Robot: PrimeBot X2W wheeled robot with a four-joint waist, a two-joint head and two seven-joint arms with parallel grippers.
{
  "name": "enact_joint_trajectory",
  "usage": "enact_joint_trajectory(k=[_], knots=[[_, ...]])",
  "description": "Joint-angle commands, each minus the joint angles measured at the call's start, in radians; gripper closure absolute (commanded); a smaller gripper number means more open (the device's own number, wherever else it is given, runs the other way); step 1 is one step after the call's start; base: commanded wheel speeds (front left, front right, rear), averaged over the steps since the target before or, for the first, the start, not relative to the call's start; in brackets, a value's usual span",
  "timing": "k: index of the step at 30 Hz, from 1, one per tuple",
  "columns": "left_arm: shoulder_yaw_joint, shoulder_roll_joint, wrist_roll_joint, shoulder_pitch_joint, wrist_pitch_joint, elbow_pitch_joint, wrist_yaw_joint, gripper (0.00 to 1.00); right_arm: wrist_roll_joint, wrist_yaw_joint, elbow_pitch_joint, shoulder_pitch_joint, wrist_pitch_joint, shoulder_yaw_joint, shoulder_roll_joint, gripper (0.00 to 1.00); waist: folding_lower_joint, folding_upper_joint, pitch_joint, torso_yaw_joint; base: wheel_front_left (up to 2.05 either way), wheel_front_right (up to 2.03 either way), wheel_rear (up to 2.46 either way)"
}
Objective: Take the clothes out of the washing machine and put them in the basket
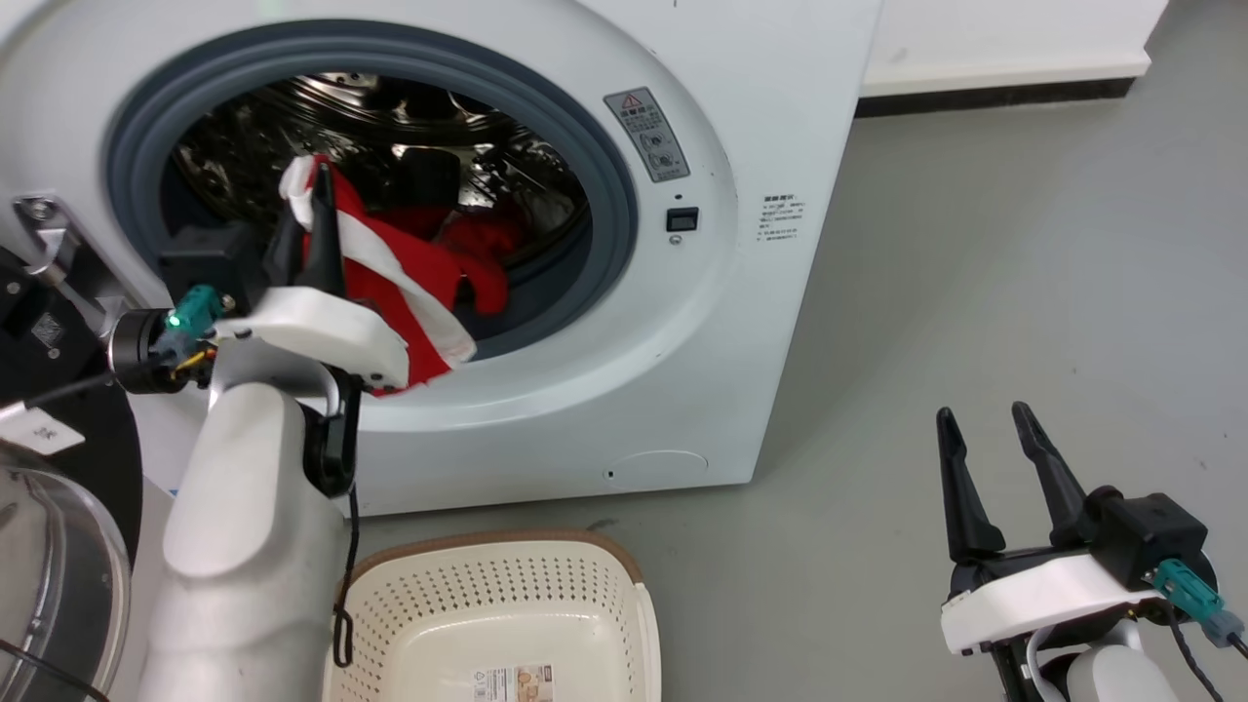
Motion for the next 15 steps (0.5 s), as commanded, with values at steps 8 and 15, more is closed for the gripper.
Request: enact_joint_trajectory(k=[8,15], knots=[[-0.032,-0.042,0.020,0.175,-0.002,-0.310,0.009,1.00,-0.008,0.000,-0.026,0.045,0.025,-0.007,0.001,0.00,0.0003,0.0000,-0.045,0.037,0.00,0.00,0.00],[-0.054,-0.053,0.013,0.324,0.055,-0.521,0.034,1.00,-0.002,0.000,-0.041,0.061,0.033,-0.005,0.001,0.00,0.0003,0.0000,-0.054,0.046,0.00,0.00,0.00]])
